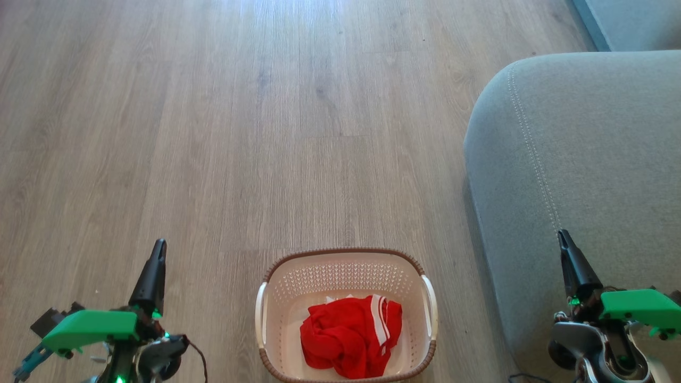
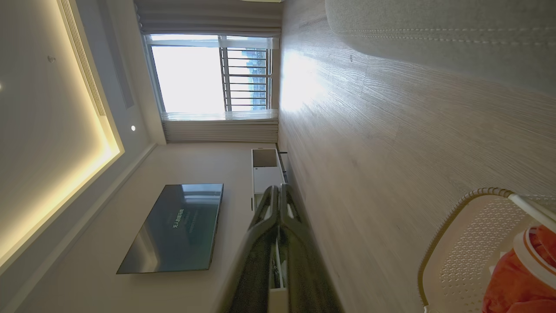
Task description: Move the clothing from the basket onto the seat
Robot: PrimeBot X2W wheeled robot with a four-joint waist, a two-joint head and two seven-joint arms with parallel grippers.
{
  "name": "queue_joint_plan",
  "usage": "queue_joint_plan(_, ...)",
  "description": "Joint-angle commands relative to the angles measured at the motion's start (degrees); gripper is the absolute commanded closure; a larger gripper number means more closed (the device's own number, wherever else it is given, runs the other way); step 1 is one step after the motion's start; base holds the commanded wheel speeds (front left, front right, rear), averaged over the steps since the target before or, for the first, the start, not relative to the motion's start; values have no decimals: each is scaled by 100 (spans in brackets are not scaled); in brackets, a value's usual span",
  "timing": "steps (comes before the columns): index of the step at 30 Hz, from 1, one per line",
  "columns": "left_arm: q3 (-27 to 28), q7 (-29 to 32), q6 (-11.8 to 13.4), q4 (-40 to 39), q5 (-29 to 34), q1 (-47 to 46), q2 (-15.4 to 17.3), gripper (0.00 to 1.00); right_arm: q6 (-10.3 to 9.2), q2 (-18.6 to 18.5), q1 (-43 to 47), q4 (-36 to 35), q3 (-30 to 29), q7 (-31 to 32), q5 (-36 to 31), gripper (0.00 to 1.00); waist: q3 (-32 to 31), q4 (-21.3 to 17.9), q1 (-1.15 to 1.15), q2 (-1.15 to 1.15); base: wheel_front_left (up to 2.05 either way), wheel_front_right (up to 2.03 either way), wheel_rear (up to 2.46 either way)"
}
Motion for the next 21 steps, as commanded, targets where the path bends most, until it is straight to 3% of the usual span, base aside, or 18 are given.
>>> queue_joint_plan(1, 181, 43, -54, -166, 13, -272, 47, 100, 3, -57, -301, -204, 98, 31, 35, 100, 0, 0, 0, 0, 0, 0, 0)
queue_joint_plan(18, 181, 43, -54, -166, 12, -272, 47, 100, 3, -57, -301, -204, 98, 31, 36, 100, 0, 0, 0, 0, 0, 0, 0)
queue_joint_plan(19, 1, -2, 0, -1, 1, 0, 0, 0, 0, 0, -1, -1, 0, -2, 0, 0, 0, 0, 0, 0, 0, 0, 0)
queue_joint_plan(20, -3, -13, 10, 49, 2, 12, -4, 0, 2, 4, 12, 56, 10, -5, -2, 0, 1, 0, 0, 0, 0, 0, 0)
queue_joint_plan(21, -8, -13, 10, 135, 2, 46, -13, 100, 2, 12, 54, 141, 21, -6, -2, 100, 1, 0, 0, 0, 0, 0, 0)
